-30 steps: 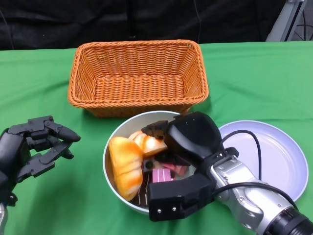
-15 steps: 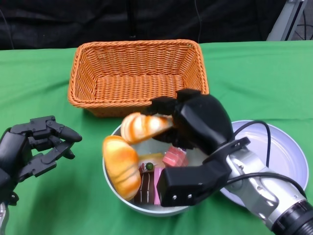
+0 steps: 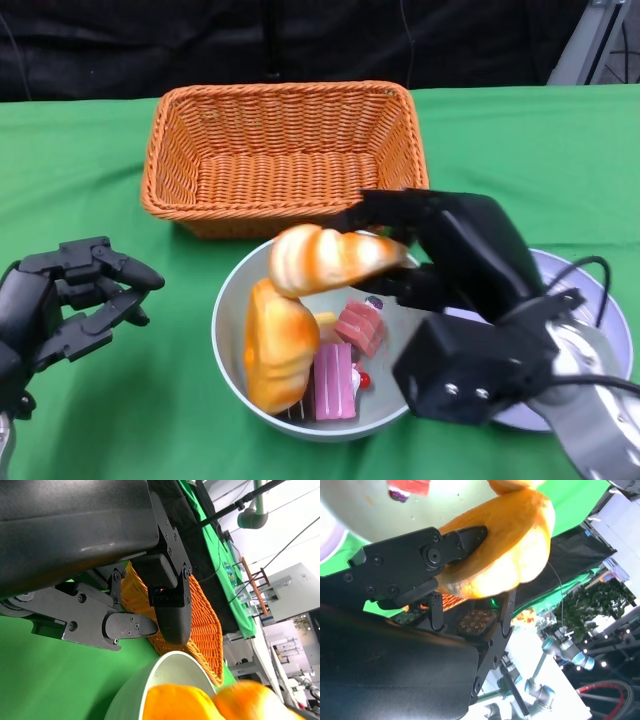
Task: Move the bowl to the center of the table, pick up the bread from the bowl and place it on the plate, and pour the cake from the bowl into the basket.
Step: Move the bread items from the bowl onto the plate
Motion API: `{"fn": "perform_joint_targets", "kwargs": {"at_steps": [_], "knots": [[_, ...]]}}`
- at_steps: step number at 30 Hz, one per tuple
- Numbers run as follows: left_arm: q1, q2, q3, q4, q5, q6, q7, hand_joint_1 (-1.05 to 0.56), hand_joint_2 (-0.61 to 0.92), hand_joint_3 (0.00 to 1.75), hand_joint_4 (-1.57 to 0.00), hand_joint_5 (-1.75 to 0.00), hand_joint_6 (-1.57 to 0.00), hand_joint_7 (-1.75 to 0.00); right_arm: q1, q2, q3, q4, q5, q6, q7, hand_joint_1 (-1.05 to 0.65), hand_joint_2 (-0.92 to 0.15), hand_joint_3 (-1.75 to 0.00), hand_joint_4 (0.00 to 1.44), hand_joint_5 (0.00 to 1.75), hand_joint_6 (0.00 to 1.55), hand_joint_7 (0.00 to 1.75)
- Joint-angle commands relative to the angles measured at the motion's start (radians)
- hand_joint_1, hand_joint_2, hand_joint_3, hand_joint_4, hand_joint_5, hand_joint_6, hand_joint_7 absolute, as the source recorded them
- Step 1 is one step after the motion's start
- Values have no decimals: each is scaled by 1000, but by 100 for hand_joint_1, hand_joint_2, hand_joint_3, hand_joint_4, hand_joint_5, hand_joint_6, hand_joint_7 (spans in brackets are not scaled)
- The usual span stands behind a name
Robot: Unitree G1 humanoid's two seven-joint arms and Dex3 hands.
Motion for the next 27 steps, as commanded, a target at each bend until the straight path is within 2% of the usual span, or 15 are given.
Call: {"fn": "perform_joint_targets", "kwargs": {"at_steps": [1, 9, 11, 13, 19, 23, 27], "knots": [[-23, 28, 8, 28, 1, -17, 7, -15, 86, 35, -84, -124, -92, -82, 78, -39, -59, -70, 55, -7, 29, -14, -86, -1, 74, 142, 96, 47], [-51, 37, 13, 79, -8, -31, -3, -15, 87, 32, -86, -122, -94, -80, 178, -81, -164, -92, 70, -84, -13, -16, -86, -1, 76, 137, 96, 53], [-57, 39, 13, 92, -7, -36, -2, -14, 88, 32, -86, -121, -94, -80, 191, -83, -185, -93, 69, -86, -19, -13, -87, -1, 77, 126, 94, 54], [-61, 40, 12, 98, -3, -36, 3, -13, 88, 31, -87, -121, -95, -80, 201, -90, -209, -88, 58, -85, -31, -13, -87, -1, 77, 124, 94, 54], [-66, 42, 10, 114, -2, -44, 1, -14, 89, 30, -87, -121, -95, -80, 214, -90, -245, -87, 58, -77, -40, -11, -87, -1, 76, 126, 92, 57], [-63, 40, 7, 116, 1, -46, 4, -13, 90, 28, -85, -123, -93, -83, 206, -119, -287, -11, 48, -110, -86, -8, -87, 0, 75, 130, 90, 57], [-61, 41, 6, 115, 4, -42, 7, -13, 90, 27, -85, -124, -92, -85, 197, -129, -292, 41, 47, -144, -112, -4, -86, 0, 74, 129, 91, 58]]}}
